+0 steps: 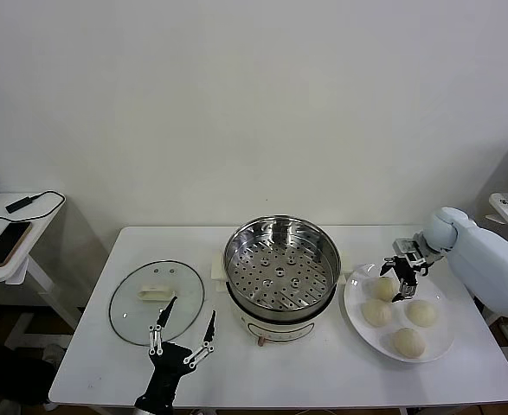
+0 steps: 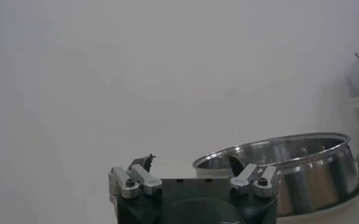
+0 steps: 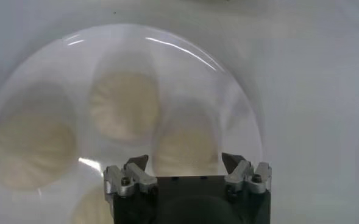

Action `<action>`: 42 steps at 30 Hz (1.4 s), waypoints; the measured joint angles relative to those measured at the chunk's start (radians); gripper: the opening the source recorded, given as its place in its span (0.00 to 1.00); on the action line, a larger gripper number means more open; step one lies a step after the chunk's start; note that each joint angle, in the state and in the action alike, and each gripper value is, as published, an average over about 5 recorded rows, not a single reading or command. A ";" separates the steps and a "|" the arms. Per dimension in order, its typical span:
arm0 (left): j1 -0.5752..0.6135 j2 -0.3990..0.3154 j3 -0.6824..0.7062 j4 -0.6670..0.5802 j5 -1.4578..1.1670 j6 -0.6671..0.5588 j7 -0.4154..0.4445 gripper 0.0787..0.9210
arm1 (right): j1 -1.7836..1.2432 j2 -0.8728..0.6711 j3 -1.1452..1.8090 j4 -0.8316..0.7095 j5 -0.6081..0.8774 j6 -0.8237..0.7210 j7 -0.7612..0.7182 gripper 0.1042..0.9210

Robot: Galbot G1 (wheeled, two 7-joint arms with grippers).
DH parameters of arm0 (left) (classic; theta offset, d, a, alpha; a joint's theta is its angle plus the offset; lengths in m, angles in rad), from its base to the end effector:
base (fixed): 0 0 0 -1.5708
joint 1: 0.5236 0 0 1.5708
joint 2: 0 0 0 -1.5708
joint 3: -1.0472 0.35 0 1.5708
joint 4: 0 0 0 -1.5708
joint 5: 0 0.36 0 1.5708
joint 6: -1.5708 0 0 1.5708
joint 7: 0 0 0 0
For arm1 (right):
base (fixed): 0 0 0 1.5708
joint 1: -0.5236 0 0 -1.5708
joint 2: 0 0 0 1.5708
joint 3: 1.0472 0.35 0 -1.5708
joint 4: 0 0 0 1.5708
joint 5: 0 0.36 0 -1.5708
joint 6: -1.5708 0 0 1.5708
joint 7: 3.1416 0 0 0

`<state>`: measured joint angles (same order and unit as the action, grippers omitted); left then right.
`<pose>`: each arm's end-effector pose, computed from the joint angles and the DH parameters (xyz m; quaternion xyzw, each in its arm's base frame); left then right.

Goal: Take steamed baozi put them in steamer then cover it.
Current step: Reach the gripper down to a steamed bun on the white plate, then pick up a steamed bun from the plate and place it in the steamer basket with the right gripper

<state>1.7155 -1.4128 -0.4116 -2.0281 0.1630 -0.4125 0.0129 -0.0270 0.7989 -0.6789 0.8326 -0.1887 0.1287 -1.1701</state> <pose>0.1315 -0.0056 -0.3514 0.1261 0.9822 0.0954 0.1013 0.5595 -0.2351 -0.2310 0.5265 -0.5277 0.5283 0.4065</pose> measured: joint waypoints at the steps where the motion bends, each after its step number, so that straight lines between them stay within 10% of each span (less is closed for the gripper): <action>1: 0.000 0.000 0.000 0.000 0.000 0.000 0.000 0.88 | -0.001 0.000 0.000 0.000 -0.002 0.000 0.002 0.74; 42: 0.003 0.012 0.014 -0.045 -0.005 -0.003 -0.005 0.88 | 0.578 0.096 -0.394 0.501 0.019 0.387 -0.015 0.71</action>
<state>1.7181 -1.4005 -0.3974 -2.0736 0.1578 -0.4151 0.0080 0.5509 0.8950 -1.0726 1.3339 -0.1701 0.5157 -1.1855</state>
